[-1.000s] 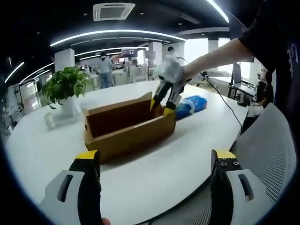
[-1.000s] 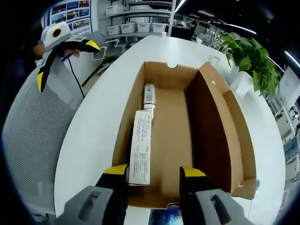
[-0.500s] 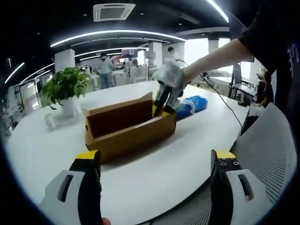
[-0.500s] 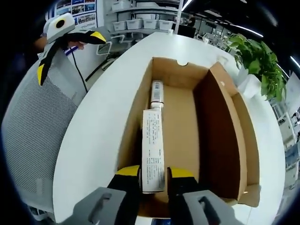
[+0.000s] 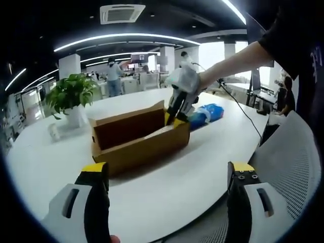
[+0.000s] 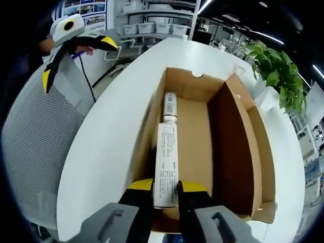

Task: Operate the shoe box by opening the lid, removing the specified soft item, and placing it in the target area until the item is outside and the box remains undamaged.

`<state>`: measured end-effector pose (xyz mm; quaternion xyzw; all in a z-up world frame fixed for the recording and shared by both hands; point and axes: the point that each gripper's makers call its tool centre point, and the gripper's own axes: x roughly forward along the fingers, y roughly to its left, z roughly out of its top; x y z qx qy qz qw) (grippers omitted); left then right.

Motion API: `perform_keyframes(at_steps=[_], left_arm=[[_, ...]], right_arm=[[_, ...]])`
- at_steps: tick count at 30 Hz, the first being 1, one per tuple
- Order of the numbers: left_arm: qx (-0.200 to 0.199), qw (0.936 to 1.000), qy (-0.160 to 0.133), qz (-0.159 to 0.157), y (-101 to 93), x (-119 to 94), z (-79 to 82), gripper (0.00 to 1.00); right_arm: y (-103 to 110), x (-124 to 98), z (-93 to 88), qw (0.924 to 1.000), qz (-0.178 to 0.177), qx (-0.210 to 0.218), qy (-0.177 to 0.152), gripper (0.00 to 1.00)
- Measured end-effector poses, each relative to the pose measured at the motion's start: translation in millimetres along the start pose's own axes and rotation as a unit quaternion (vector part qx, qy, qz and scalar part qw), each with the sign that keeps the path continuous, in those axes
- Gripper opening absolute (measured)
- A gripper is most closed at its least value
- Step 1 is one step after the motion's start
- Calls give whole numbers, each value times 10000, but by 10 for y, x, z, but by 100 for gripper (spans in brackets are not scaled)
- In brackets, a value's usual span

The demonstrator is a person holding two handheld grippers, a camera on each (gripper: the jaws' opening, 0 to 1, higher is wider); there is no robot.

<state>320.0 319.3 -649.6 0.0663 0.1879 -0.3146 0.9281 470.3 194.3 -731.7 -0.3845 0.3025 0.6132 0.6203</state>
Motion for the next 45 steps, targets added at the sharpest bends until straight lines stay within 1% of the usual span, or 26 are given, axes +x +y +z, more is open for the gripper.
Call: perform_keyframes(at_steps=[5, 8, 32, 39, 45], left_arm=[[-1, 10000, -23, 3, 4, -2, 7, 97], [-7, 10000, -33, 9, 9, -3, 9, 97], [-11, 10000, -96, 4, 4, -12, 30, 98], [6, 10000, -79, -31, -13, -4, 26, 97], [8, 10000, -86, -44, -17, 0, 29, 97]], right_arm=[[-65, -75, 50, 9998, -178, -49, -96, 13], [-82, -135, 77, 9997, -216, -53, -139, 13], [-350, -763, 238, 9956, -710, 63, -608, 13], [-380, -919, 244, 9947, -805, 15, -642, 13], [-415, -1058, 191, 9941, -879, -6, -628, 13]])
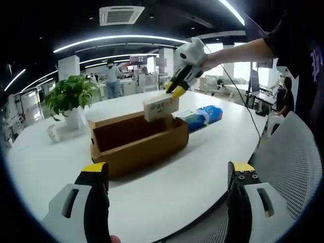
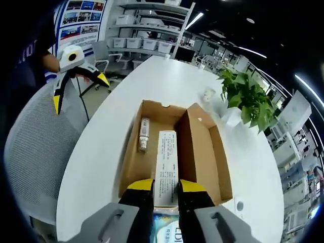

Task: Operate the shoe box by opening the lid, removing the specified soft item, and placing it in the target area until the item is outside and the box remains undamaged.

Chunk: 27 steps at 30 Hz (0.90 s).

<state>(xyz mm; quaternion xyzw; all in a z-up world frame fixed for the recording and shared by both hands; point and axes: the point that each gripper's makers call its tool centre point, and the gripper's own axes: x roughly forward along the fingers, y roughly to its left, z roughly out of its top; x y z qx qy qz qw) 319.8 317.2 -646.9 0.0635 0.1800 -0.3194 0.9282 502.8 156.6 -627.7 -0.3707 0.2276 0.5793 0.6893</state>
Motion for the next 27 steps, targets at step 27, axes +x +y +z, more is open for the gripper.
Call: perform_keyframes(at_steps=[27], left_arm=[[-53, 10000, 46, -54, -15, -2, -15, 97]], right_arm=[[-145, -631, -338, 9992, -375, 39, 124, 13]])
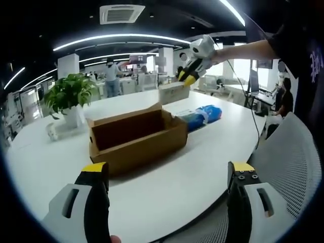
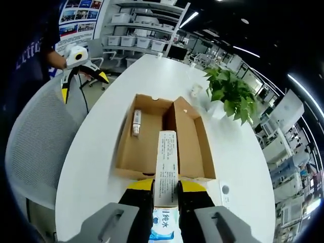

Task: Operate the shoe box by opening the lid, removing the specified soft item, and placing it in the target area until the item is outside and the box remains undamaged.

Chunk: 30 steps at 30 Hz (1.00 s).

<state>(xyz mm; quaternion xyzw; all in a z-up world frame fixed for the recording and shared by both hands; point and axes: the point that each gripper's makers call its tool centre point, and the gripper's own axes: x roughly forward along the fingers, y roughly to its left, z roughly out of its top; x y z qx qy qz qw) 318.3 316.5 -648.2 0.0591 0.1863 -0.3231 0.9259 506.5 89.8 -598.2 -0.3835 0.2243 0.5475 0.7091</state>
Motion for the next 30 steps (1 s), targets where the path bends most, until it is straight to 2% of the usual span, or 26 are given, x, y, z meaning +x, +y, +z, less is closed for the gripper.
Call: perform_keyframes(at_steps=[12, 30], left_arm=[[-12, 10000, 20, -8, -6, -3, -3, 97], [-26, 10000, 40, -30, -14, -1, -7, 96]], right_arm=[[-104, -165, -208, 9999, -108, 35, 103, 13], [-277, -328, -652, 9987, -254, 91, 421, 13]])
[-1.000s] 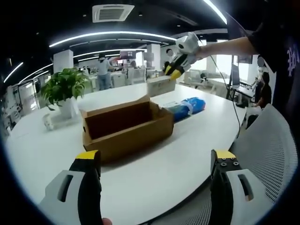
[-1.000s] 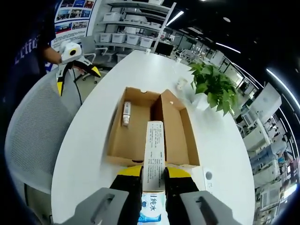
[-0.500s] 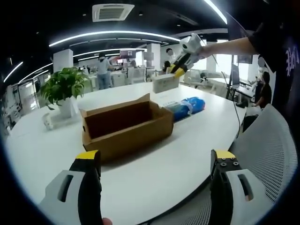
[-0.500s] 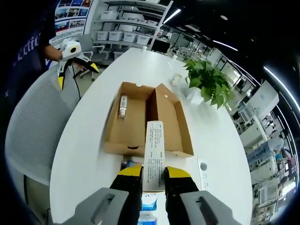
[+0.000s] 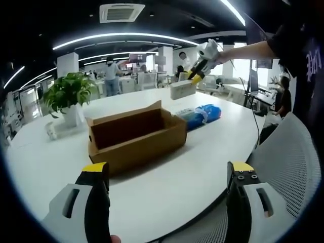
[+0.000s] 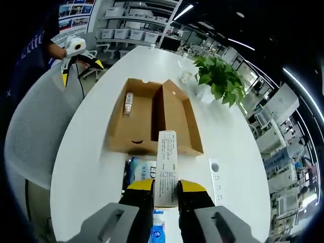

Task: Operate the shoe box by opening the lid, removing the specified soft item, and placing it in the target area until the item is outside and the box remains undamaged.

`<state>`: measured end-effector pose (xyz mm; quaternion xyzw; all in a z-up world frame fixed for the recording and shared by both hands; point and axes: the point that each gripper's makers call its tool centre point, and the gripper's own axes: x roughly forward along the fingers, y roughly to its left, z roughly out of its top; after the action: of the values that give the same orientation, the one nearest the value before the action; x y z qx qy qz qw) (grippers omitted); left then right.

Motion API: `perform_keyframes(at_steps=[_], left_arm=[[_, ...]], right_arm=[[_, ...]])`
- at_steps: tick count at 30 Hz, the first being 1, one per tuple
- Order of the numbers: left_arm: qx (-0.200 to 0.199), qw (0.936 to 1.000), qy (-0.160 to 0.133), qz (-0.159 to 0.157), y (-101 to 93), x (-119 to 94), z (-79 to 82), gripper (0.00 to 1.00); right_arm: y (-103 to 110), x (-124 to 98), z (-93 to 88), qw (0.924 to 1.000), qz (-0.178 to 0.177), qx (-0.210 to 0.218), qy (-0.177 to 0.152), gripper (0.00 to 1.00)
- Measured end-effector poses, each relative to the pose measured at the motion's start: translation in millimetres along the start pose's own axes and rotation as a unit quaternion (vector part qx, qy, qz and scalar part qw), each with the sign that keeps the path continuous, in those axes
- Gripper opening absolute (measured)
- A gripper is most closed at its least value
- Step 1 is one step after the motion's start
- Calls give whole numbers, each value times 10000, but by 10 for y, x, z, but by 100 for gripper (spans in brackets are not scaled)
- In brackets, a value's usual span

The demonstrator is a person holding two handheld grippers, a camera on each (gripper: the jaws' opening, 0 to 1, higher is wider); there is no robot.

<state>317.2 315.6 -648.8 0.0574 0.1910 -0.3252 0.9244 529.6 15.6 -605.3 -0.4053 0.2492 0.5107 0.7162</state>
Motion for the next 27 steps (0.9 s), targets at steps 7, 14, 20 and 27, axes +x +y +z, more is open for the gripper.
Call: perform_keyframes(at_steps=[7, 14, 20, 27], left_arm=[[1, 10000, 18, 0, 1, 5, -2, 96], [4, 10000, -35, 6, 3, 7, 23, 97], [-13, 9999, -111, 39, 13, 6, 56, 99], [-28, 9999, -125, 85, 33, 8, 58, 99]], right_arm=[[-93, 7, -202, 9999, -12, -24, 171, 13], [-180, 20, -388, 9994, -24, -24, 341, 13], [-254, 62, -590, 9986, -2, -6, 529, 13], [-279, 117, -734, 9977, 48, 16, 680, 13]])
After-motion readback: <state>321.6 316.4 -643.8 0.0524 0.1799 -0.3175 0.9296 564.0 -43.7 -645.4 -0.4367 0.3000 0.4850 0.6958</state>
